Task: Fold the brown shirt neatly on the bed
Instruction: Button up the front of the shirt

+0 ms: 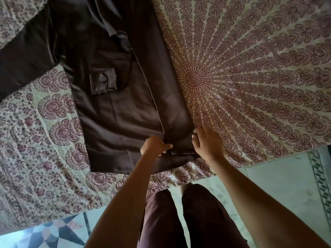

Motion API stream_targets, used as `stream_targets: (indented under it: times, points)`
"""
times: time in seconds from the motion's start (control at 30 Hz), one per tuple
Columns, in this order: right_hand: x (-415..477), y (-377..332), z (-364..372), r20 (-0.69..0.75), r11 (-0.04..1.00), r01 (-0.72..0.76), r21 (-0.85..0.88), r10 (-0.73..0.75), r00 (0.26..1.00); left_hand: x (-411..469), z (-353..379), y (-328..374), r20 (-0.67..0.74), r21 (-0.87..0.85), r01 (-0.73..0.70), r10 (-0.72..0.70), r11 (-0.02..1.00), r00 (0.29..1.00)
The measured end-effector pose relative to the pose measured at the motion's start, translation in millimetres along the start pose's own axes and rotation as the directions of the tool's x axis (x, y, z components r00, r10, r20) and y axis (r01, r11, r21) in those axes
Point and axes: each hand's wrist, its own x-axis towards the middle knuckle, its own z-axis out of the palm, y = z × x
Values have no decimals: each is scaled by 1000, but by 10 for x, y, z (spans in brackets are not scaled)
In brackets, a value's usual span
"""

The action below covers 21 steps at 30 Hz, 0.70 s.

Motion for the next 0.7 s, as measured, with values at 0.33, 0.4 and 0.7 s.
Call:
stream_targets:
  times: [0.33,0.4,0.7]
  points:
    - [1220,-192,-6,263,797,-449,405,368,892,559,-790,512,-298,-428,-190,60,884,953]
    - [1225,-85,19,271,773,-507,382,431,861,627,-759,557,-269,-431,-176,60,885,961]
    - [1471,-46,-206,282,803,-513,303,438,853,824,-1128,647,-239,-426,-140,38,894,970]
